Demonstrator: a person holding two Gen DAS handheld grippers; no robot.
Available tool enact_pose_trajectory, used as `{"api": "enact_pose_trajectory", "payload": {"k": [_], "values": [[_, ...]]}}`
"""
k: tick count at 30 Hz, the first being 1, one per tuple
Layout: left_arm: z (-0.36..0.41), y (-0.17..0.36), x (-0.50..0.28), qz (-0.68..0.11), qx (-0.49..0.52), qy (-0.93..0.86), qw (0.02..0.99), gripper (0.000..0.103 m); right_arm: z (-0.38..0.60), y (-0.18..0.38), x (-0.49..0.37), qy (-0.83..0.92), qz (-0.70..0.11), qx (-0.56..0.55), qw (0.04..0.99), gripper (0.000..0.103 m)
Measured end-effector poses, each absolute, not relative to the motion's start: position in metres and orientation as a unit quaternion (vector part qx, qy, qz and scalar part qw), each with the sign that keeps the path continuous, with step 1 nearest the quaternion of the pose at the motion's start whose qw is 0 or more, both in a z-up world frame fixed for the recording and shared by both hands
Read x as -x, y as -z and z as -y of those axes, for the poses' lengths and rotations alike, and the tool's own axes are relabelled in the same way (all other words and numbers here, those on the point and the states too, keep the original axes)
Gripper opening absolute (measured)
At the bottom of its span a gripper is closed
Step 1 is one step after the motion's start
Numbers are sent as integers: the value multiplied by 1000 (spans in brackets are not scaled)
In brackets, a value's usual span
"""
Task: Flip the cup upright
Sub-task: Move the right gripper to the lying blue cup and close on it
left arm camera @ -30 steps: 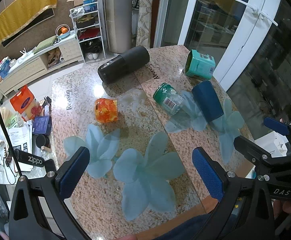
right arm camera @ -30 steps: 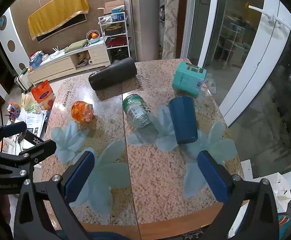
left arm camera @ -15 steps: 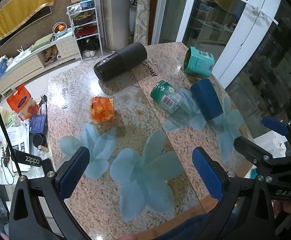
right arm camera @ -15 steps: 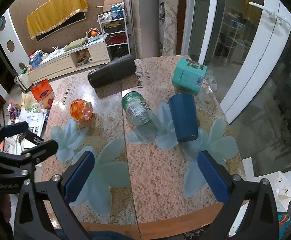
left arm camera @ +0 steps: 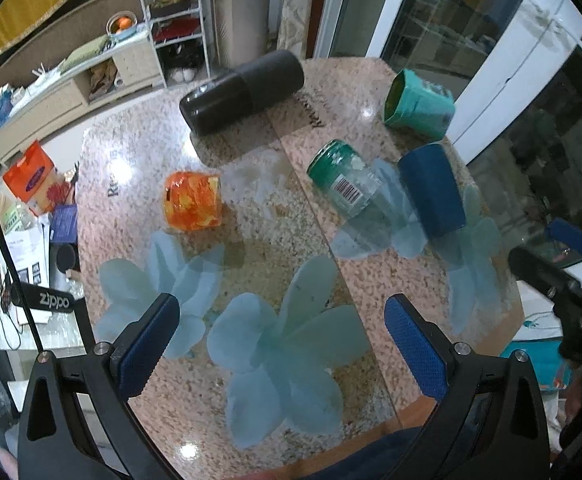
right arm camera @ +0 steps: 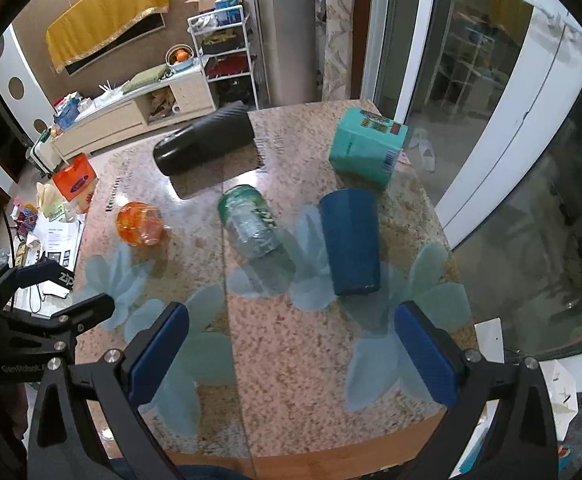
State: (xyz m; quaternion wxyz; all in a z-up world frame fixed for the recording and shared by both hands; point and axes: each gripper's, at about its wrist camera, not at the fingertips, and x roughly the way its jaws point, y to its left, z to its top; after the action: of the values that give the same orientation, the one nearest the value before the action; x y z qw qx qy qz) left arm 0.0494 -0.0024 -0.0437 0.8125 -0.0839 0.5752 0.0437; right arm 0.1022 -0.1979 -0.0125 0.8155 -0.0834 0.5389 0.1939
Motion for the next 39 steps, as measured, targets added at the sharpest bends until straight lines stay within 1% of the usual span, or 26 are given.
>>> {"api": "enact_pose_trajectory", "payload": {"k": [6,10,18,24,31,38,39], "values": [[4,58,-68,-593,101,-47,797,103,202,26,-136,-205,-562,95,795,103],[9,72,-80,-605,115,-44,787,103,199,41,-160,-215,-575,122,780,103],[17,108,-97,-633,151,-63,757,103,196,84,-210,-236,-619,160,732,103],[17,134,-106,-641,172,-83,743,103,199,119,-238,-239,-645,167,706,103],[14,153,-113,-646,194,-104,731,103,198,157,-253,-243,-680,166,671,103],[12,162,-118,-651,202,-107,724,103,203,173,-260,-239,-696,177,654,103],[12,163,-118,-652,202,-108,723,103,204,173,-261,-238,-697,179,653,99]]}}
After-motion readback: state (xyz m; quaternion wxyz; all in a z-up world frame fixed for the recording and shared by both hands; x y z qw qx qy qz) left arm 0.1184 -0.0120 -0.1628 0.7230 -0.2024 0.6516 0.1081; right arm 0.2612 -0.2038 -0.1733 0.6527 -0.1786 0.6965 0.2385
